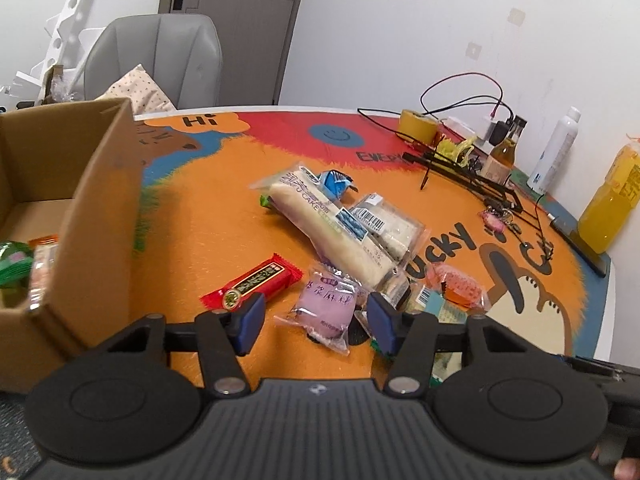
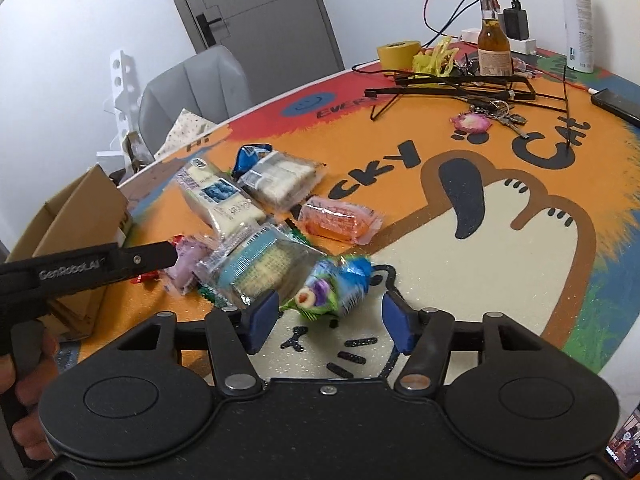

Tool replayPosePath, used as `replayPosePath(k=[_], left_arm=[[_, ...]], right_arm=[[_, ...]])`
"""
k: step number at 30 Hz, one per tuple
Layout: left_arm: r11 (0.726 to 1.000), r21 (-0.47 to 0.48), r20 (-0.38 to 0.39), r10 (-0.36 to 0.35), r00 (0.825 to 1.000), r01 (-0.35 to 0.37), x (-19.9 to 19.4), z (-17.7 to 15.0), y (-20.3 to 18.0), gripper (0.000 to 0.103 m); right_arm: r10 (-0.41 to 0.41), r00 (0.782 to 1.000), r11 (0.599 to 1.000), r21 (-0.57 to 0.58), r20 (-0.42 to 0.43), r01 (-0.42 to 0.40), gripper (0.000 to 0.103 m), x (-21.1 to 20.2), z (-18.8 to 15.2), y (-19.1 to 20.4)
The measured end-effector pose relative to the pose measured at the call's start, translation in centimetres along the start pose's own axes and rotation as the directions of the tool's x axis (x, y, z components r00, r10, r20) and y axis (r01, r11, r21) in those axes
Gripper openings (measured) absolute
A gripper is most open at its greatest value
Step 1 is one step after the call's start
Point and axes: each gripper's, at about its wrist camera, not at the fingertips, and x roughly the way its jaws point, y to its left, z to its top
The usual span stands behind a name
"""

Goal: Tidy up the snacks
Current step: 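Grasp the purple pastry with the left gripper while the right grasps the blue candy bag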

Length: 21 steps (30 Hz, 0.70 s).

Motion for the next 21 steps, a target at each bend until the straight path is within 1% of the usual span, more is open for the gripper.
replayPosePath(k=[3, 5, 7, 9, 12, 15, 17, 19, 21], left_arm=[[1.0, 0.008, -0.012, 0.008, 1.0, -0.008, 1.0, 0.2, -0.1, 0.055], [1.0, 0.017, -0.021, 0.011, 1.0, -0.011, 1.7, 0.2, -0.1, 0.055], [1.0, 0.027, -0.032, 0.013, 0.999, -0.013, 2.2, 0.2, -0.3, 0.055], [0.999, 0.034, -0.032, 0.016, 0.999, -0.015, 2.5, 0.2, -0.4, 0.055], [0.999, 0.041, -0.039, 0.021, 0.999, -0.02, 2.9, 0.1, -0.4, 0.055], [0.998, 0.059, -0.049, 0.026, 0.998, -0.023, 3.2, -0.4, -0.5, 0.055], [0.996, 0.086, -0.033, 0.035, 0.999, -0.032, 3.2, -0.7, -0.7, 0.055], [0.995, 0.093, -0.031, 0.039, 0.999, -0.036, 3.1, -0.7, -0.8, 0.047], [0.996, 0.086, -0.038, 0.036, 0.999, -0.033, 2.9, -0.6, -0.7, 0.045]], right_arm=[[-0.01, 1.0, 0.999, -0.032, 0.008, 0.011, 0.059, 0.4, 0.1, 0.6], [-0.015, 1.0, 0.999, -0.034, 0.017, 0.015, 0.056, 0.5, 0.1, 0.6], [-0.036, 0.999, 0.999, -0.039, 0.025, 0.037, 0.044, 0.5, 0.1, 0.5], [-0.042, 0.999, 0.998, -0.035, 0.026, 0.043, 0.038, 0.5, 0.2, 0.3], [-0.046, 0.999, 0.998, -0.046, 0.019, 0.047, 0.037, 0.1, -0.1, 0.3], [-0.062, 0.998, 0.996, -0.068, 0.03, 0.064, 0.037, 0.0, -0.5, 0.7], [-0.079, 0.996, 0.993, -0.08, 0.04, 0.082, 0.033, 0.0, -0.6, 1.0], [-0.063, 0.997, 0.995, -0.07, 0.037, 0.065, 0.032, -0.1, -0.6, 0.9], [-0.047, 0.998, 0.996, -0.068, 0.043, 0.05, 0.032, -0.3, -0.6, 1.0]])
